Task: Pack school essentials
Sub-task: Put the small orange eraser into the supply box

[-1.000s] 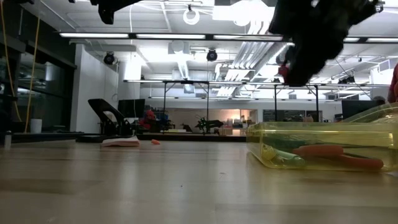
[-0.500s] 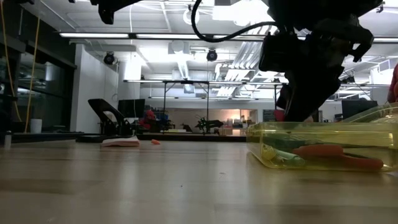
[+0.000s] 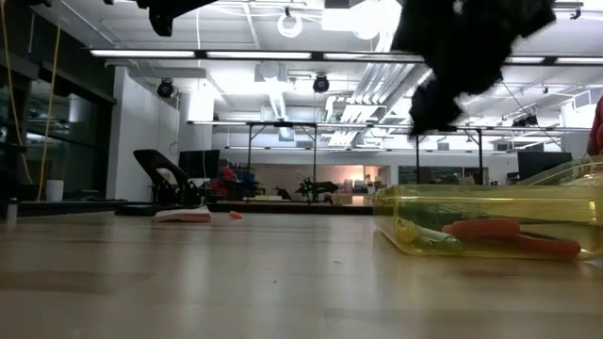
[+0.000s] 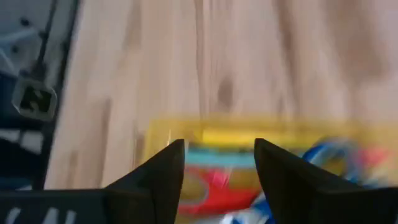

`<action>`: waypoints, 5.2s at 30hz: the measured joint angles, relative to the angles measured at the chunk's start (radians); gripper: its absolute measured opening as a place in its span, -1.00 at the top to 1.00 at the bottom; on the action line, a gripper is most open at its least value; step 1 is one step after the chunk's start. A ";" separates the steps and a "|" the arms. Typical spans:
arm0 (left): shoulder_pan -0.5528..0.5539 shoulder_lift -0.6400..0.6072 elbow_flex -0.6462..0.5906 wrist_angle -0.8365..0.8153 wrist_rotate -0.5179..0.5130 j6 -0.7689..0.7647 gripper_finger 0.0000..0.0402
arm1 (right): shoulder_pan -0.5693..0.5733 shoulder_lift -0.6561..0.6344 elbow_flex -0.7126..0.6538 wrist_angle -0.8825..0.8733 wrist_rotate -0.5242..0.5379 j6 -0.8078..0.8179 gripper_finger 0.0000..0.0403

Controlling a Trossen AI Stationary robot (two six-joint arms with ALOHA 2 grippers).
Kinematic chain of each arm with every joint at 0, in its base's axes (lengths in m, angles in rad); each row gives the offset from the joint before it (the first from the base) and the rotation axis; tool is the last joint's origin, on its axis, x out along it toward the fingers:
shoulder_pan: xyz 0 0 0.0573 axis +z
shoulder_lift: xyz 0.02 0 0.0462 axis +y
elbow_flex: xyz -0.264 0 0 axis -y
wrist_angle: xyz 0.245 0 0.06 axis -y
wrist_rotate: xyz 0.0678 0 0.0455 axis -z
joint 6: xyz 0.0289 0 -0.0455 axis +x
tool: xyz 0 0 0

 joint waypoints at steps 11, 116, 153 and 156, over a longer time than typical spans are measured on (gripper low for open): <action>0.000 0.000 0.000 0.024 0.006 0.008 0.33 | -0.140 -0.302 0.034 0.289 0.253 -0.168 0.09; 0.567 0.798 0.720 -0.902 0.615 0.117 1.00 | -0.174 -0.315 0.033 0.447 0.321 -0.289 0.09; 0.101 0.408 0.179 0.261 0.280 -0.897 1.00 | -0.094 0.000 0.303 0.439 0.489 -0.708 0.09; 0.090 0.452 0.179 0.344 0.291 -0.923 1.00 | -0.107 0.058 0.349 0.436 0.490 -0.709 0.09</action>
